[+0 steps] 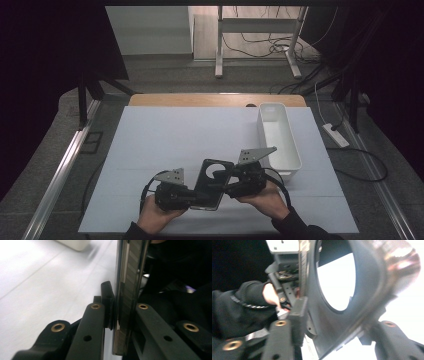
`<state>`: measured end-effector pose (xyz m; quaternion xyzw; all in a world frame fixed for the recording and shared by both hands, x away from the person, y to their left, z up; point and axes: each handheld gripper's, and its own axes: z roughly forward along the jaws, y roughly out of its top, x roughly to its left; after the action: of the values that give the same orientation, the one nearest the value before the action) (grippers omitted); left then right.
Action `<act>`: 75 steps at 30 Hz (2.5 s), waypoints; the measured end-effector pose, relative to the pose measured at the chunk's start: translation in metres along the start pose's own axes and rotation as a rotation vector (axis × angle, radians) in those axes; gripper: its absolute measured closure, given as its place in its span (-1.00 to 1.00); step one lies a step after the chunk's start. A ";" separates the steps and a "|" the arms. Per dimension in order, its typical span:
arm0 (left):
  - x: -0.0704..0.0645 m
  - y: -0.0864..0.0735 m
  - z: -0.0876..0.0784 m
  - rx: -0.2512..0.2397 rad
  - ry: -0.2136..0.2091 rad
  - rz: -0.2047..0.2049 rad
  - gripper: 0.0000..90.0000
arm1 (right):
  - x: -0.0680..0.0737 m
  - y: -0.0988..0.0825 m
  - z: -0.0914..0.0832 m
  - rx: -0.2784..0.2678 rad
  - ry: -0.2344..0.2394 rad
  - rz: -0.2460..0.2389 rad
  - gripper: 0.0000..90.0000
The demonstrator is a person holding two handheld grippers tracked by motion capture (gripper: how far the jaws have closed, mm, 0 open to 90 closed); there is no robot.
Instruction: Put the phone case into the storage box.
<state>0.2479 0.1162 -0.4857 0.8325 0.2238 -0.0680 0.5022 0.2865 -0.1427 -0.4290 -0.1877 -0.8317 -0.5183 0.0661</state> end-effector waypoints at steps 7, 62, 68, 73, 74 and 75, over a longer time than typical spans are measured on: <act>-0.002 -0.001 -0.003 -0.005 0.118 -0.017 0.87 | 0.000 0.002 -0.005 -0.008 -0.141 -0.013 -0.56; -0.011 0.002 0.007 0.040 0.182 -0.062 0.88 | 0.007 0.022 -0.038 -0.016 -0.392 -0.054 -0.10; -0.011 0.002 0.008 0.045 0.168 -0.061 0.88 | 0.007 0.022 -0.042 -0.026 -0.367 -0.060 0.30; -0.011 0.002 0.007 0.043 0.161 -0.061 0.88 | 0.008 0.022 -0.042 -0.023 -0.363 -0.072 0.50; -0.011 0.002 0.007 0.042 0.160 -0.062 0.88 | 0.009 0.022 -0.043 -0.026 -0.364 -0.079 0.57; -0.011 0.002 0.007 0.040 0.157 -0.063 0.88 | 0.009 0.022 -0.043 -0.026 -0.362 -0.082 0.60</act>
<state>0.2400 0.1058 -0.4837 0.8378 0.2871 -0.0228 0.4638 0.2831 -0.1699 -0.3884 -0.2445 -0.8302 -0.4892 -0.1082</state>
